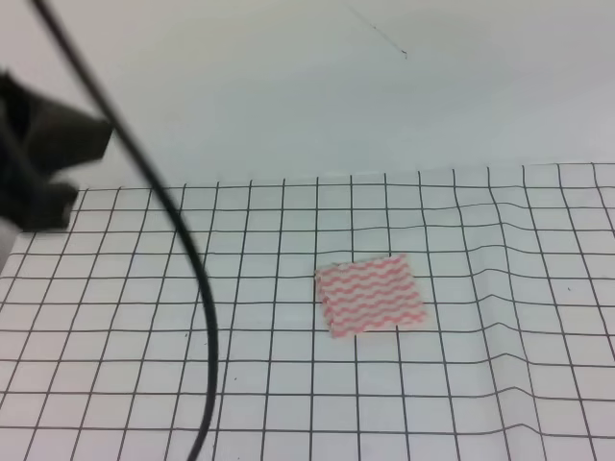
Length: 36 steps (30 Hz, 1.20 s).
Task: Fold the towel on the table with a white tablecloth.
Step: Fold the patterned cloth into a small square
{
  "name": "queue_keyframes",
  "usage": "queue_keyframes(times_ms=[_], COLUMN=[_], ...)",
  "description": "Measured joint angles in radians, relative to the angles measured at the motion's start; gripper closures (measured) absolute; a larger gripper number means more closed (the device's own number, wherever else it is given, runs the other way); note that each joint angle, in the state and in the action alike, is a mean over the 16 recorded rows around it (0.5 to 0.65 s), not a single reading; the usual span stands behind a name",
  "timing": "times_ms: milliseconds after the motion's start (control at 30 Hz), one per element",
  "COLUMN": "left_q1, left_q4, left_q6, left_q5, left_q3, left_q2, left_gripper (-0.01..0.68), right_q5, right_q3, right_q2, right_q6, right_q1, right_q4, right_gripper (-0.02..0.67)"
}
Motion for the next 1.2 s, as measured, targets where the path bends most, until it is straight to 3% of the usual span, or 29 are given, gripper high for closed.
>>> queue_keyframes(times_ms=[267, 500, 800, 1200], left_q1=[0.000, 0.000, 0.000, 0.000], left_q4=[-0.092, -0.186, -0.235, -0.234], left_q6=[-0.001, 0.017, 0.054, 0.067], left_q5=[-0.262, -0.425, -0.544, -0.595], left_q3=[0.418, 0.653, 0.752, 0.756], left_q2=[-0.230, -0.321, -0.344, -0.338], left_gripper=[0.673, 0.673, 0.673, 0.673], right_q5=[-0.134, -0.254, -0.351, -0.348], right_q3=[0.301, 0.698, 1.050, 1.136], right_q2=[-0.369, -0.664, -0.884, -0.927], right_q6=[0.042, 0.073, 0.087, 0.091], right_q1=[-0.005, -0.005, -0.005, -0.005], right_q4=[-0.120, -0.153, -0.153, -0.153], right_gripper=[0.646, 0.646, 0.648, 0.649])
